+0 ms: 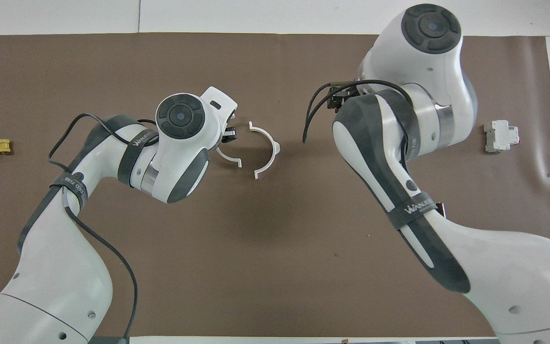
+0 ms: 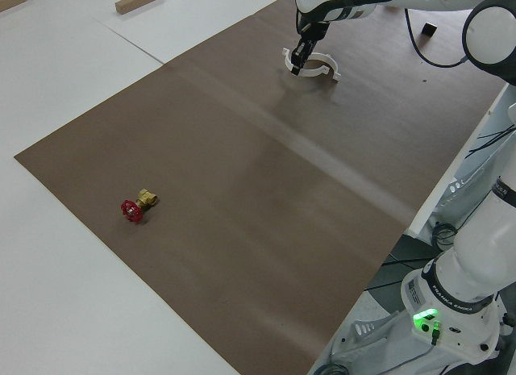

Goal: Assemble drain pipe with both arms
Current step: 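Press the two clamp halves together into a ring with both grippers, then release the right gripper and withdraw it while the left gripper holds the ring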

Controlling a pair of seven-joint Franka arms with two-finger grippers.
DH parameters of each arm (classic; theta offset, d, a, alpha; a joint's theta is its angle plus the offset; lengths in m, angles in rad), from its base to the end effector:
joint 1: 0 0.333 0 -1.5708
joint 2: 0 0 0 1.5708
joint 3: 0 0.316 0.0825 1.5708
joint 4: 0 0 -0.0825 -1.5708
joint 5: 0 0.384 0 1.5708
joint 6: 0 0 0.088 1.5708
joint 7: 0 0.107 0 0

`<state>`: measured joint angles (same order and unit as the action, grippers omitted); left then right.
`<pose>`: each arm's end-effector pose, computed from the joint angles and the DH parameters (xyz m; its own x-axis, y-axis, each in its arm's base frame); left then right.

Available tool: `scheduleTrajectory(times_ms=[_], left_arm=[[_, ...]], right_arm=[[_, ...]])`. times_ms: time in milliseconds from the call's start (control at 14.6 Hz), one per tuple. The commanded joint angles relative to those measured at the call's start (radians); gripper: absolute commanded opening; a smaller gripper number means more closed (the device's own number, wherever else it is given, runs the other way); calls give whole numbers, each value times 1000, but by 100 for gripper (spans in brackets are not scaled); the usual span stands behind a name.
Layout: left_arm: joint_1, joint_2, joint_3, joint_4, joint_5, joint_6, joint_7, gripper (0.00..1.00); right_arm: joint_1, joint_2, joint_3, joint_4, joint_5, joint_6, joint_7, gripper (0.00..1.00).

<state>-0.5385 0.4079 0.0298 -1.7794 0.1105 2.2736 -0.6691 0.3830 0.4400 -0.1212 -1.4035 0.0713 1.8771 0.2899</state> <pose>0.5761 -0.3201 0.3369 0.9880 0.0869 0.1276 0.0913 -0.9954 -0.0288 0.6636 0.1982 0.4575 0.9989 -0.0364 0.0303 -0.0355 -0.9990 -0.0270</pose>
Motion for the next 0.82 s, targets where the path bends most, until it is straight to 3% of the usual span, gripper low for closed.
scheduleTrajectory(times_ms=[0,68,478,751], left_arm=[[-32,14,12,-8,25,35,-23,0],[-37,15,12,-8,25,38,-23,0],[-70,20,13,-52,49,41,-23,0],[-72,22,12,-52,49,69,-23,0]], right_arm=[[-77,-98,9,-22,-4,-120,-52,90],[-107,-122,8,-23,-4,-168,-92,99],[-213,-315,3,-15,-51,-432,-181,100],[-260,-415,3,-142,-70,-434,-261,100]])
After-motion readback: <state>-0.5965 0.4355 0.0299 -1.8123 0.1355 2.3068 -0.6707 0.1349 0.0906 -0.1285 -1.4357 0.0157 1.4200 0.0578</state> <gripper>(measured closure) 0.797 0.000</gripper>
